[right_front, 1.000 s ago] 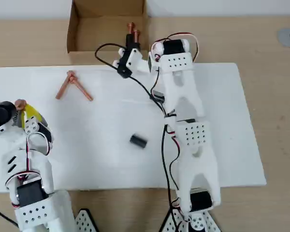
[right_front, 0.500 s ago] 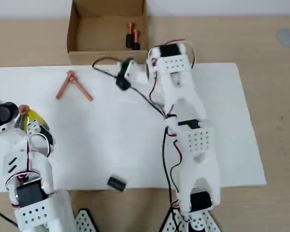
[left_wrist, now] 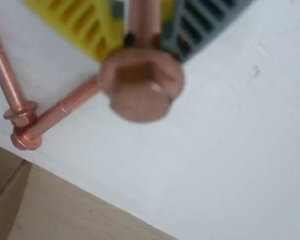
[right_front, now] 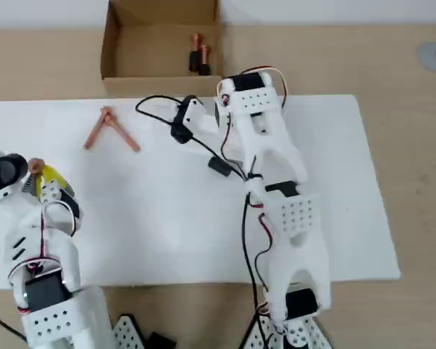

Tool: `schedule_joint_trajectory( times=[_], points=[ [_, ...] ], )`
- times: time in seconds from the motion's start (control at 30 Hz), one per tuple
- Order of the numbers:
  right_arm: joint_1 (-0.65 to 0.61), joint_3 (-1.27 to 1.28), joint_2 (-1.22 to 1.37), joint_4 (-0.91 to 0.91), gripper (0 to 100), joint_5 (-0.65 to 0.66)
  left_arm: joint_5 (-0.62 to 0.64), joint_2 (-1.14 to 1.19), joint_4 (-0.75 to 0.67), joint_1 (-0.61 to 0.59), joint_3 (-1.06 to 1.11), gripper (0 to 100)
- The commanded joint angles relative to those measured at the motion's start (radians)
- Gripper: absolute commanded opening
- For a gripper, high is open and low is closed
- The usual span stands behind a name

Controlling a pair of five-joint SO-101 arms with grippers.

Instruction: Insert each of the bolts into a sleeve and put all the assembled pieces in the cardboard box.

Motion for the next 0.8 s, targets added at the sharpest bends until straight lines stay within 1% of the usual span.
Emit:
schedule_joint_trajectory(
  times=[0.0, 0.17, 0.3, 0.4, 0.67, 0.77],
  points=[
    [-0.073, -0.061, -0.012, -0.014, 21.5, -0.04, -0.011, -0.019, 0.003, 0.012, -0.072, 1],
    [-0.134, -0.213, -0.07, 0.087, 21.7, -0.077, -0.011, -0.015, 0.005, 0.06, -0.071, 1],
    [-0.157, -0.245, -0.145, 0.091, 21.7, -0.123, -0.011, -0.013, 0.005, 0.06, -0.069, 1],
    [-0.162, -0.183, -0.228, 0.091, 21.7, -0.143, -0.012, -0.013, 0.005, 0.06, -0.069, 1],
    [-0.154, 0.044, -0.407, 0.089, 21.7, -0.13, -0.012, -0.013, 0.005, 0.06, -0.069, 1],
    [-0.179, 0.14, -0.435, 0.089, 21.7, -0.034, -0.012, -0.013, 0.005, 0.06, -0.069, 1]
  ],
)
